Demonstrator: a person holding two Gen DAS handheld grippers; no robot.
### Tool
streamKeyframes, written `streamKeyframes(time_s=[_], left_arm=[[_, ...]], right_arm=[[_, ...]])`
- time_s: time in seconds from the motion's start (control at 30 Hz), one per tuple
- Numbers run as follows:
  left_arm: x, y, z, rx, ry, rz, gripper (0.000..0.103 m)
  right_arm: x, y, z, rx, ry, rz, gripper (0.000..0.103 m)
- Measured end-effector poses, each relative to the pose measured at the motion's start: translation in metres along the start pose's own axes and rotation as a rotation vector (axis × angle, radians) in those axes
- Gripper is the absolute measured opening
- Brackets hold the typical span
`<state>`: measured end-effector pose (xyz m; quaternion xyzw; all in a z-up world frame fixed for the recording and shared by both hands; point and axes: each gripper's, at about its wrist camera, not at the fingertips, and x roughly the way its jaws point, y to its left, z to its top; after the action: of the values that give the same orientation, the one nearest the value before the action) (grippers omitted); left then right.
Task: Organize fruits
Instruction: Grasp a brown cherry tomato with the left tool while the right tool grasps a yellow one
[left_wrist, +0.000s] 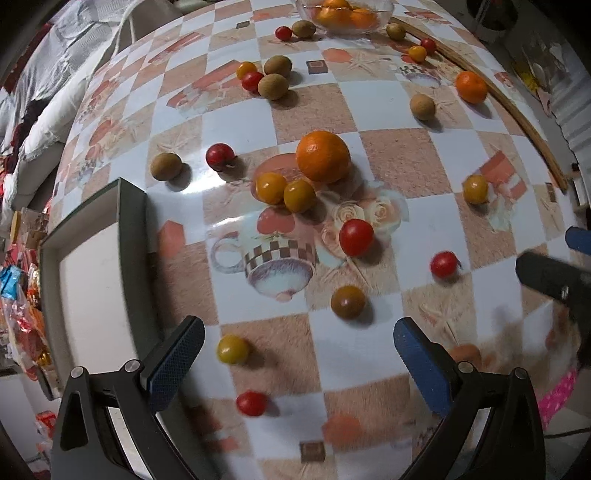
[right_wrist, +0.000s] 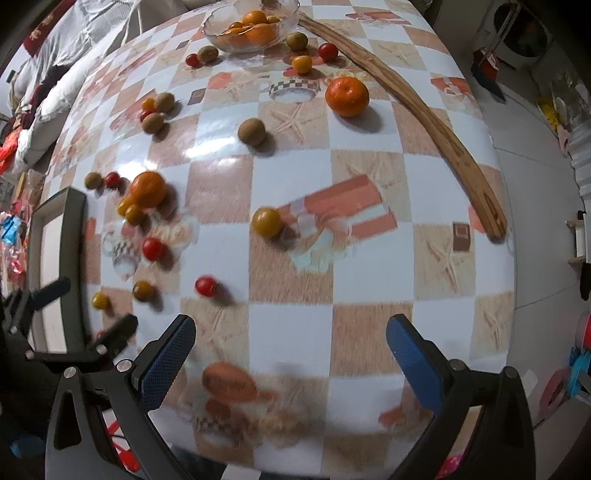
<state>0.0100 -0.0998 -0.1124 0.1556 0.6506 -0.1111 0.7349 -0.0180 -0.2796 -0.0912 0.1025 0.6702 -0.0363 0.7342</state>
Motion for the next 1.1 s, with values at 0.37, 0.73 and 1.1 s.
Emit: streamKeyframes(time_s=[0.37, 0.73, 1.1], left_arm=[[0.026, -0.009, 0.0, -0.039, -0.041, 0.02, 0.103], [0.038, -0.001, 0.01, -0.148, 0.055, -0.072, 0.103], [0.017, -0.036, 0.018, -0.03, -0.009, -0.102, 0.023]], right_arm=[[0.036, 0.005, 0.031, -0.046, -0.048, -0.018, 0.102], [0.049, 0.03, 0.043, -0.093, -0.081, -0.046, 0.051], [0.038, 0.015, 0.046, -0.055, -0.082, 0.04, 0.024]])
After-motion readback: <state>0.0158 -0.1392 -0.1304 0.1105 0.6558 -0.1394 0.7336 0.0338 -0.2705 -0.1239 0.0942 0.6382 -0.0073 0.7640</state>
